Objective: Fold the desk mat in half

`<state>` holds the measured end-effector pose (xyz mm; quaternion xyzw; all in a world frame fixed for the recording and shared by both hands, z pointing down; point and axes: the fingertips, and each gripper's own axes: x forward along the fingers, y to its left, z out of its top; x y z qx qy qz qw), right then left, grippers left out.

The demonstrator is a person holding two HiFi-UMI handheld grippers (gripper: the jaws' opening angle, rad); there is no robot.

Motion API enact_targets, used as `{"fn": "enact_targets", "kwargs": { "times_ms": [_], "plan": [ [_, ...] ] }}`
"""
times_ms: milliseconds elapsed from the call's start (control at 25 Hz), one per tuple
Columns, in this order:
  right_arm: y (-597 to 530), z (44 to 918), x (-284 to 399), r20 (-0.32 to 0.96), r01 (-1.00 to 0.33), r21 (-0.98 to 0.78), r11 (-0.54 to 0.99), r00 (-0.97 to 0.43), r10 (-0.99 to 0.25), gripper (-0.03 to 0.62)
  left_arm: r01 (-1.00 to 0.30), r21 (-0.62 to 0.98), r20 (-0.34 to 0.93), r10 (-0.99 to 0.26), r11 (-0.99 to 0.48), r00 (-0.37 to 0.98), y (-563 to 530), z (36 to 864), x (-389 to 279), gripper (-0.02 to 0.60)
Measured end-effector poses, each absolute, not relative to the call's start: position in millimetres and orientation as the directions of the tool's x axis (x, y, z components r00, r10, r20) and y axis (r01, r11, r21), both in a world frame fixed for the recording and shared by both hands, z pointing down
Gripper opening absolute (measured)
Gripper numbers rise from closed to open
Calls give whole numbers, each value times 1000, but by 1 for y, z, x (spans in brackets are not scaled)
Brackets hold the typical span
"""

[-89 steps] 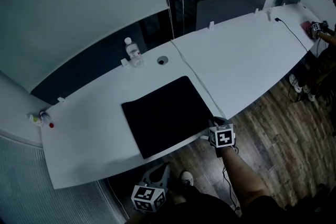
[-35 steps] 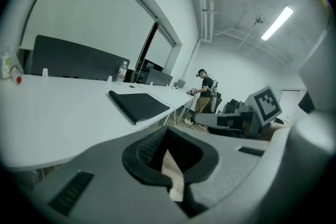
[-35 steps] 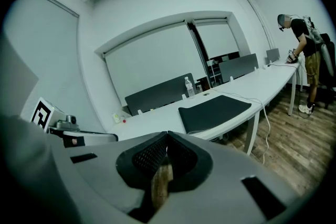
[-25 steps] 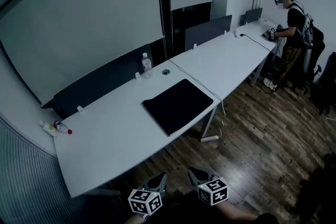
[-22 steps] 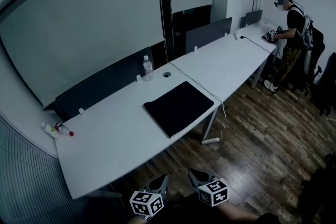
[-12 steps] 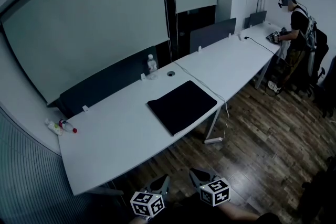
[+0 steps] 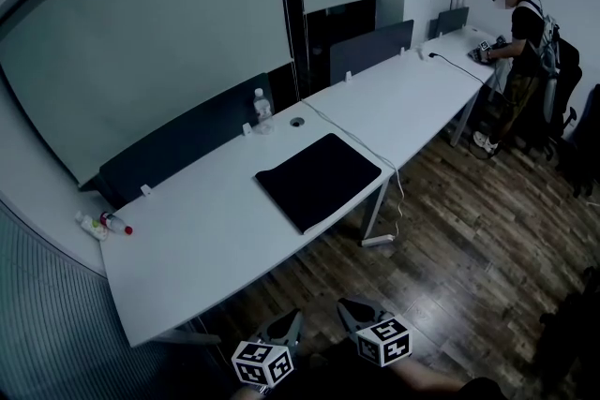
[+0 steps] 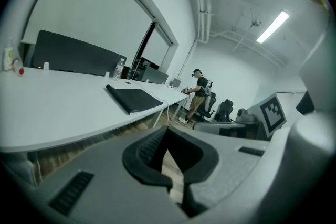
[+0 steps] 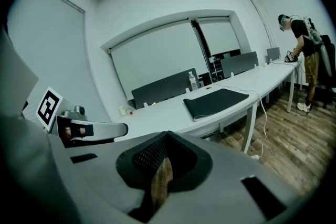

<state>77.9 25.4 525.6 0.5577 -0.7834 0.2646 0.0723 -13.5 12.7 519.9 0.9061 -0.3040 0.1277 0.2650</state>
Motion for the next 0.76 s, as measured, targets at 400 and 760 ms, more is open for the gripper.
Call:
{"fn": "enact_targets", "kwargs": {
  "times_ms": [400,760],
  "plan": [
    [40,533,87,426,-911,-354,211,-358,-831,23,-605,405,414,-452,-686,790,27,526,-4,6],
    [49,536,100,435,-912,-358,198,-351,-829,23,-598,401,414,-445,-694,794,33,527,9,6]
  ]
}}
